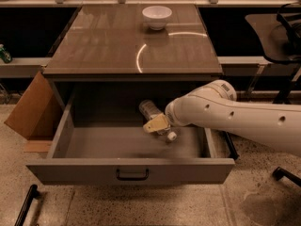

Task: Place blue plastic bottle into top drawer

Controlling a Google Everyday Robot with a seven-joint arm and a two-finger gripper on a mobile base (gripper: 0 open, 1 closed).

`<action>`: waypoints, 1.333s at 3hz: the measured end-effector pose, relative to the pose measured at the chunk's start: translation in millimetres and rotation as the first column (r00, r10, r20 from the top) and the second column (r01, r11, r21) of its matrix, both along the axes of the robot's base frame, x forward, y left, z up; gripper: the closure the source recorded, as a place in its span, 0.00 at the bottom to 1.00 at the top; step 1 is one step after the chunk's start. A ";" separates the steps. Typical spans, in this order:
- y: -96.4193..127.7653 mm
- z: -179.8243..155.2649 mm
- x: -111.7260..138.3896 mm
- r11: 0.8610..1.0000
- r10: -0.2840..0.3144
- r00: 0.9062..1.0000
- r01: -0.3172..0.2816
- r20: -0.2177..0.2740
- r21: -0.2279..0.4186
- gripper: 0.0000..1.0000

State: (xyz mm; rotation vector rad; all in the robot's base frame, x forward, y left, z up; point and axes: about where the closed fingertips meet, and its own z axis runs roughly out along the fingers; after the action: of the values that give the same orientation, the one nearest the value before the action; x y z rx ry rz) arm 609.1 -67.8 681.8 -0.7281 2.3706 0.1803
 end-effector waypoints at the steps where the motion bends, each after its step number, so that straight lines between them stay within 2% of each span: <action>1: -11.0 33.4 -22.3 1.000 0.018 0.999 -0.018 0.032 0.012 0.00; 2: -25.2 60.8 -46.2 1.000 0.028 0.998 -0.029 0.064 0.004 0.00; 4: -53.4 100.6 -87.5 1.000 0.010 0.991 -0.009 0.130 -0.008 0.00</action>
Offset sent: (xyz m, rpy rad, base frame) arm -0.0796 -0.0490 0.0947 -0.0066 -0.1007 0.0357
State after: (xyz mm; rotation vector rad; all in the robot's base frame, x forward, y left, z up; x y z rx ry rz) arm 521.7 -121.1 782.4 -0.7321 2.2457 0.1244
